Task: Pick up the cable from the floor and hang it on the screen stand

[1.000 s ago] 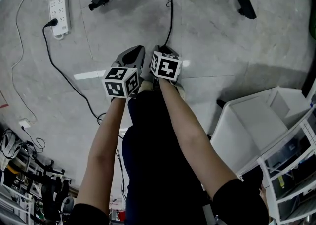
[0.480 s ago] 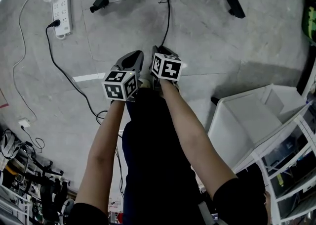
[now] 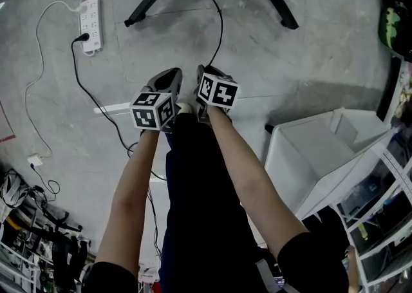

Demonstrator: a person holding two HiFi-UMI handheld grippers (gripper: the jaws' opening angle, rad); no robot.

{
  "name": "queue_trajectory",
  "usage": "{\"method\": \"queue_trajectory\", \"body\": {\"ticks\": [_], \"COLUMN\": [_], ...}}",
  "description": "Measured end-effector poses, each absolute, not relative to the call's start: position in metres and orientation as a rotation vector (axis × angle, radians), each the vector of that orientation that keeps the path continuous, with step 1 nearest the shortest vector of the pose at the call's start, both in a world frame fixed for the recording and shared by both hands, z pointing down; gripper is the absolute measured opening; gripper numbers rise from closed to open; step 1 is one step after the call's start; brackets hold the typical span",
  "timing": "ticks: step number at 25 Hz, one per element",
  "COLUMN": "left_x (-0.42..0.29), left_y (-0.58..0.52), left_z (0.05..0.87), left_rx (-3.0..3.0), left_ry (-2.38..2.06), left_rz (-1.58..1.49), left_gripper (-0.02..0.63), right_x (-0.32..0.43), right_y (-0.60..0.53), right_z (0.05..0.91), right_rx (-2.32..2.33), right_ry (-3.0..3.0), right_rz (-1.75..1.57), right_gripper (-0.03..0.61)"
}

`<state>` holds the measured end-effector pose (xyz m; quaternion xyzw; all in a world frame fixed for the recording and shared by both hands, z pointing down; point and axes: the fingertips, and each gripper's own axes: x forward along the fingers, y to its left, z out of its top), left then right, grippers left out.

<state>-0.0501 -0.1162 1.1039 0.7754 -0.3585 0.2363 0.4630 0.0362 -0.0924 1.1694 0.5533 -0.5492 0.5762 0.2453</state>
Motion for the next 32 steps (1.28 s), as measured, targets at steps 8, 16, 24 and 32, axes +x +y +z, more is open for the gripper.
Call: {"method": "queue_trajectory", "body": {"ticks": [8, 16, 24, 32], "left_x": [-0.048, -0.041, -0.043, -0.047], "left_y": [-0.11, -0.094, -0.085, -0.078], "left_z": [1.04, 0.985, 0.935, 0.882], "left_rx": [1.901, 1.927, 1.956, 1.96], "left_ry": [-0.868, -0.814, -0.809, -0.834], "left_rz": [0.558, 0.59, 0.597, 0.573], "left_gripper": [0.023, 0.023, 0.023, 0.023], "right_x": [0.042, 0.042, 0.033, 0.027], "right_y": [-0.096, -0.073, -0.06, -0.05], "right_z": [1.1, 1.037, 0.979, 0.917], "right_rx": [1.519, 1.5, 1.496, 1.459], "right_ry": [-1.543, -1.555, -1.61, -1.662], "right_rz": [1.578, 1.594, 1.571, 1.541], "right_gripper": [0.114, 0.114, 0.114, 0.114]}}
